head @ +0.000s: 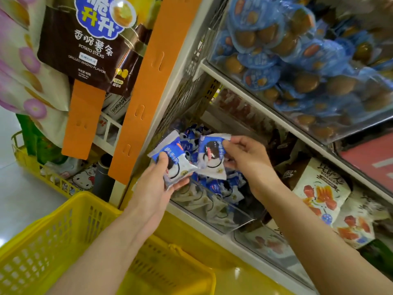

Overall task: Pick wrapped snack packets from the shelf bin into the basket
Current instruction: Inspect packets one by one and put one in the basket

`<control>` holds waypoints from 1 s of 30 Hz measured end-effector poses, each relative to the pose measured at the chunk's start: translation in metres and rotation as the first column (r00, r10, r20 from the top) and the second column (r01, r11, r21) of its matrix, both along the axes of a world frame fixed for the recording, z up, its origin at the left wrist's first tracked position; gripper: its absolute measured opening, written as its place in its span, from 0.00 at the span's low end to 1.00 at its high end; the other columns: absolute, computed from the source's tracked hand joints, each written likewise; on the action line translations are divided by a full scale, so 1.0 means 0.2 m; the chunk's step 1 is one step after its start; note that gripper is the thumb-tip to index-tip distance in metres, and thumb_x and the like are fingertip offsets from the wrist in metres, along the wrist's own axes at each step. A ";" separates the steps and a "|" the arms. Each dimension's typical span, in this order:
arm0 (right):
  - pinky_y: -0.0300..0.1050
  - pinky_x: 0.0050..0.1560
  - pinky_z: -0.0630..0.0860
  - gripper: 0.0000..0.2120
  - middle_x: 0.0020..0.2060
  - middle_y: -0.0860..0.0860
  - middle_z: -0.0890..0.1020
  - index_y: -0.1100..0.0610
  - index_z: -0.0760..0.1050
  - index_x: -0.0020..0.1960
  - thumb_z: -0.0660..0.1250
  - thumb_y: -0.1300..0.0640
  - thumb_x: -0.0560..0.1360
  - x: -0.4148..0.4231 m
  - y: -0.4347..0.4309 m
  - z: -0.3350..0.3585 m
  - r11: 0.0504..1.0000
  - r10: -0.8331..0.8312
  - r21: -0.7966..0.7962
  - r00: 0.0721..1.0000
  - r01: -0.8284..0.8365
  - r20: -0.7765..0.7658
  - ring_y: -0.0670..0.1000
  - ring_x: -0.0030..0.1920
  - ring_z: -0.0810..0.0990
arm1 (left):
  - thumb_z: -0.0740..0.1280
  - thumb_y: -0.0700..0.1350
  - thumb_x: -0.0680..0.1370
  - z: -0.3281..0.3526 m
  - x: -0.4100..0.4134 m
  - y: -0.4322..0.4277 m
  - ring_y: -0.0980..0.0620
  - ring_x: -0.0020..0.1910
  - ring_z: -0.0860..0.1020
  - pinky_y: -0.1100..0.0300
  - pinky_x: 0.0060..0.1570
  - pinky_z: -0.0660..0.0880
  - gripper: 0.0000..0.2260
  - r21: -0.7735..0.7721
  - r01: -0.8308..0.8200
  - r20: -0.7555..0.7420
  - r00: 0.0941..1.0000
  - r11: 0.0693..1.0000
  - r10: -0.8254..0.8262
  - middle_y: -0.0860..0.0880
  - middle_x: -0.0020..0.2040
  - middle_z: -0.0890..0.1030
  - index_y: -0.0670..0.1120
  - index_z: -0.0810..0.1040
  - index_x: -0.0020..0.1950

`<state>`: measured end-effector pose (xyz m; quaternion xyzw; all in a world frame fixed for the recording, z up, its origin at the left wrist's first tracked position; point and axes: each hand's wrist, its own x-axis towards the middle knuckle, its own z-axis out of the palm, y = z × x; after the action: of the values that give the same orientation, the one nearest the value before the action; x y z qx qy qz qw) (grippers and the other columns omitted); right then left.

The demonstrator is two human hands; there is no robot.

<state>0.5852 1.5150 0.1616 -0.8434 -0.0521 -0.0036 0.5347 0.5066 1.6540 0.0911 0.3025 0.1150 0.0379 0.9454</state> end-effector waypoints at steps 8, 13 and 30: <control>0.39 0.35 0.80 0.01 0.39 0.57 0.78 0.55 0.73 0.46 0.65 0.59 0.76 -0.21 0.05 -0.07 0.965 0.202 -0.145 0.973 -0.218 -0.114 0.47 0.34 0.78 | 0.53 0.56 0.80 -0.01 -0.08 -0.01 0.45 0.47 0.82 0.49 0.45 0.78 0.20 -0.003 0.148 -0.064 0.987 0.989 -0.148 0.43 0.51 0.83 0.45 0.76 0.58; 0.43 0.41 0.77 0.19 0.42 0.55 0.80 0.57 0.77 0.50 0.58 0.42 0.76 -0.28 0.07 -0.08 0.865 0.330 -0.368 0.939 -0.342 -0.096 0.47 0.39 0.78 | 0.53 0.56 0.80 0.00 -0.14 -0.02 0.48 0.47 0.83 0.46 0.52 0.76 0.17 0.206 0.292 -0.106 0.955 0.934 -0.275 0.47 0.47 0.85 0.52 0.79 0.51; 0.47 0.39 0.68 0.14 0.32 0.56 0.75 0.54 0.69 0.34 0.63 0.53 0.77 0.21 -0.08 -0.03 0.945 -0.238 -0.174 0.947 0.277 0.215 0.53 0.35 0.72 | 0.69 0.39 0.71 0.04 -0.14 0.04 0.51 0.50 0.82 0.58 0.52 0.78 0.15 0.136 0.185 -0.044 0.983 0.973 -0.180 0.45 0.50 0.84 0.41 0.76 0.57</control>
<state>0.6274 1.4990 0.1562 -0.8885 0.0079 -0.1496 0.4337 0.4779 1.6624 0.0983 0.3776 0.0987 -0.0459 0.9196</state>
